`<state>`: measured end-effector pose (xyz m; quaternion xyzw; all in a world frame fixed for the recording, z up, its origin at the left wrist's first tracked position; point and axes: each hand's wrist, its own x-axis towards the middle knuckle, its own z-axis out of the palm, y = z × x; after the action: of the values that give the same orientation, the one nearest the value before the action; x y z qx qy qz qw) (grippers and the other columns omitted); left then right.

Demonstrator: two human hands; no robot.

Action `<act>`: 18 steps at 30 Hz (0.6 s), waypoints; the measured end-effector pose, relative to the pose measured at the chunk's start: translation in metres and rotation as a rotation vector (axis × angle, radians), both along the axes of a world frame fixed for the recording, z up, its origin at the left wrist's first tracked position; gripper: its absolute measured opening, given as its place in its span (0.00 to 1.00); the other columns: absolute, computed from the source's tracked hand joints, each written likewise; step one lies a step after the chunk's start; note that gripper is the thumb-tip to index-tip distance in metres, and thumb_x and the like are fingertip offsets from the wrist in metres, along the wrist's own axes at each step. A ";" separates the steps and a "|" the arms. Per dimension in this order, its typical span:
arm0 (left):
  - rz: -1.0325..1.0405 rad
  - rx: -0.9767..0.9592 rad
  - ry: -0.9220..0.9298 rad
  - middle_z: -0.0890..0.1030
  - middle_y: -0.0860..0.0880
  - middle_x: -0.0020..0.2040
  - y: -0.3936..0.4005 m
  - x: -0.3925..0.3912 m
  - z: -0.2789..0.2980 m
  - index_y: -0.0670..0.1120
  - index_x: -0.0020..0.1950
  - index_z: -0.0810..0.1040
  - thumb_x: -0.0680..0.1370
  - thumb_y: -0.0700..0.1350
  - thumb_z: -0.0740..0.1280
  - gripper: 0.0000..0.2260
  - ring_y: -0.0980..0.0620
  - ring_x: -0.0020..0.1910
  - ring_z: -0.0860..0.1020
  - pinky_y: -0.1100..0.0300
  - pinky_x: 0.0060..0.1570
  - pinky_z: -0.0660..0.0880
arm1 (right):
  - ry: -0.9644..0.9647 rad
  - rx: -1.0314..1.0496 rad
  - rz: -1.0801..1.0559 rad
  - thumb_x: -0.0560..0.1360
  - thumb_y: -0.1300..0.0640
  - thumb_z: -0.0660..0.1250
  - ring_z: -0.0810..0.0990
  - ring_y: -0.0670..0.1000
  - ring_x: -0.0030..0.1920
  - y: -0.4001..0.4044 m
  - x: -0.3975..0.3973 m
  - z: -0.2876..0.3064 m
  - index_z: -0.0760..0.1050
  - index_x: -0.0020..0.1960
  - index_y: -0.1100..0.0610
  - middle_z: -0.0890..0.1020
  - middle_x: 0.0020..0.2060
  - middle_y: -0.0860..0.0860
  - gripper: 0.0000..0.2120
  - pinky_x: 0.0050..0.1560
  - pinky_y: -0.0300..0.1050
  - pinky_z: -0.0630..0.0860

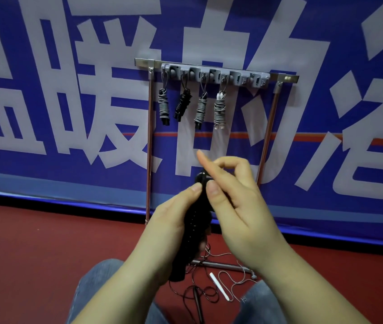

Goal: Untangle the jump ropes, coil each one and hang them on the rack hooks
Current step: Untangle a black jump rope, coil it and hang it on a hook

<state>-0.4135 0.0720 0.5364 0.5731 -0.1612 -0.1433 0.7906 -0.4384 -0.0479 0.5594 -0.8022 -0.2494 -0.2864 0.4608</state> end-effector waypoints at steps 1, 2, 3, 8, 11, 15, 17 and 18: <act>0.005 -0.006 0.005 0.77 0.37 0.37 0.002 0.001 0.001 0.46 0.54 0.80 0.68 0.62 0.66 0.25 0.44 0.28 0.73 0.56 0.31 0.67 | 0.016 0.066 0.037 0.77 0.51 0.58 0.74 0.43 0.53 -0.001 -0.002 0.002 0.68 0.67 0.45 0.71 0.51 0.43 0.18 0.54 0.34 0.73; 0.016 -0.002 0.011 0.76 0.39 0.32 0.004 0.003 0.002 0.45 0.53 0.81 0.68 0.62 0.66 0.24 0.45 0.24 0.72 0.58 0.28 0.67 | 0.013 0.139 0.053 0.77 0.56 0.61 0.76 0.43 0.52 -0.002 -0.004 0.004 0.72 0.64 0.46 0.73 0.50 0.45 0.17 0.54 0.35 0.73; 0.015 -0.016 0.016 0.75 0.40 0.29 0.006 0.003 0.002 0.46 0.52 0.81 0.68 0.61 0.66 0.23 0.46 0.21 0.71 0.59 0.25 0.68 | 0.015 0.213 0.049 0.76 0.60 0.63 0.78 0.44 0.51 -0.003 -0.005 0.006 0.75 0.61 0.47 0.76 0.49 0.46 0.16 0.53 0.34 0.74; 0.015 -0.049 0.046 0.74 0.41 0.27 0.007 0.004 0.006 0.45 0.46 0.82 0.69 0.60 0.66 0.20 0.47 0.19 0.70 0.60 0.21 0.68 | -0.011 0.328 -0.030 0.70 0.64 0.71 0.82 0.46 0.46 -0.010 -0.008 0.010 0.82 0.45 0.52 0.82 0.42 0.48 0.09 0.48 0.37 0.77; 0.025 -0.056 0.029 0.73 0.40 0.27 0.005 0.002 0.007 0.47 0.47 0.82 0.68 0.61 0.64 0.20 0.47 0.19 0.70 0.60 0.21 0.68 | -0.030 0.264 -0.060 0.70 0.64 0.72 0.82 0.47 0.45 -0.007 -0.006 0.011 0.82 0.44 0.50 0.82 0.40 0.45 0.10 0.47 0.38 0.78; -0.017 -0.066 0.037 0.74 0.38 0.29 0.004 0.003 0.007 0.48 0.47 0.83 0.64 0.62 0.64 0.22 0.47 0.18 0.70 0.59 0.19 0.69 | -0.031 0.257 -0.102 0.70 0.63 0.72 0.82 0.42 0.44 -0.007 -0.009 0.013 0.80 0.47 0.47 0.83 0.41 0.45 0.12 0.46 0.33 0.76; -0.011 -0.028 0.054 0.75 0.40 0.28 0.005 0.004 0.004 0.44 0.53 0.81 0.65 0.63 0.67 0.27 0.47 0.20 0.71 0.59 0.22 0.70 | -0.079 0.196 -0.146 0.70 0.62 0.72 0.81 0.41 0.45 -0.007 -0.011 0.013 0.79 0.49 0.46 0.83 0.43 0.44 0.13 0.46 0.30 0.75; -0.003 -0.019 0.057 0.75 0.40 0.28 0.005 0.003 0.003 0.41 0.54 0.80 0.65 0.63 0.69 0.29 0.46 0.20 0.71 0.59 0.22 0.70 | -0.110 0.165 -0.168 0.71 0.61 0.72 0.81 0.40 0.45 -0.007 -0.012 0.012 0.78 0.50 0.46 0.83 0.44 0.44 0.13 0.46 0.30 0.75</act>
<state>-0.4103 0.0774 0.5395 0.5610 -0.1410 -0.1593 0.8000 -0.4499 -0.0550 0.5715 -0.7628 -0.1818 -0.3868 0.4853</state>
